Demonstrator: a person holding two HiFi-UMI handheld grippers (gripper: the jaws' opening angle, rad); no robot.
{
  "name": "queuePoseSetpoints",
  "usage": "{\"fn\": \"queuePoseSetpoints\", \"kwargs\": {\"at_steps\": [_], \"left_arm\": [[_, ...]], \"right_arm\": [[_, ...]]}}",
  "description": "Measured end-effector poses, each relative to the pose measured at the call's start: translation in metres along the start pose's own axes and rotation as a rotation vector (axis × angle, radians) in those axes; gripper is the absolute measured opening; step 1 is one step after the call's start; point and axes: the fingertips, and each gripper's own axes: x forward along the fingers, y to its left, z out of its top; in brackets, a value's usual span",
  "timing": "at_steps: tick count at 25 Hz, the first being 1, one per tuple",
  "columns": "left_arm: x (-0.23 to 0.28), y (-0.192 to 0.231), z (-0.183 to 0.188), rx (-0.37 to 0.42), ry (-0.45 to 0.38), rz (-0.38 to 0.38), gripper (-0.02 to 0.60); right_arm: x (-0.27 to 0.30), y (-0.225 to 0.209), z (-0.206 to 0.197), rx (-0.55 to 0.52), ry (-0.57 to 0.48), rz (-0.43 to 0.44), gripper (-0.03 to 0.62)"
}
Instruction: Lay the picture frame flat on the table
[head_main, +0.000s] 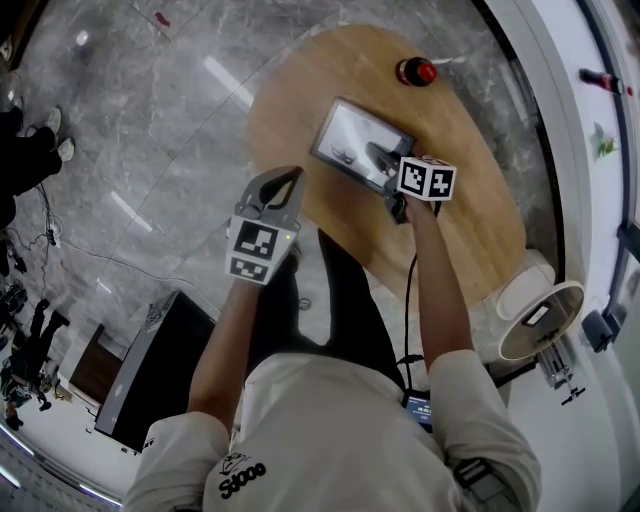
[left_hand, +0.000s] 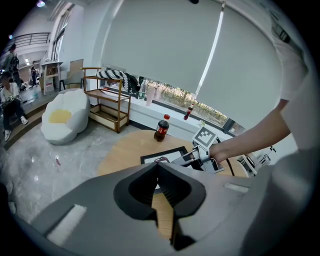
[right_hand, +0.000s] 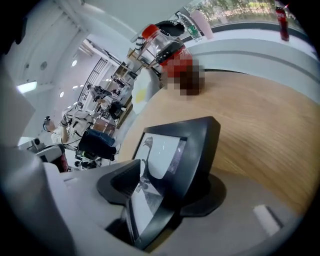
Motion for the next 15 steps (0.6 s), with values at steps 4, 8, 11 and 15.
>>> {"fn": "queuePoseSetpoints", "kwargs": {"at_steps": [4,8,11,15], "left_arm": [[-0.001,0.001,-0.005,0.002,0.008,0.003,0.012],[-0.004,0.001,-0.007,0.006,0.012,0.007,0.012],[-0.005,0.003,-0.009,0.011,0.016,0.010,0.011],[-0.006,0.003,-0.010,0.008,0.018,0.009,0.012]], "right_arm": [[-0.002,-0.005,-0.005,0.026,0.007,-0.013,0.259],[-0.005,-0.014,-0.011,0.032,0.020,-0.043,0.309],[-0.008,-0.018,-0.014,0.042,0.016,-0.058,0.318],[-0.011,-0.025,-0.018,0.063,0.014,-0.075,0.321]]}}
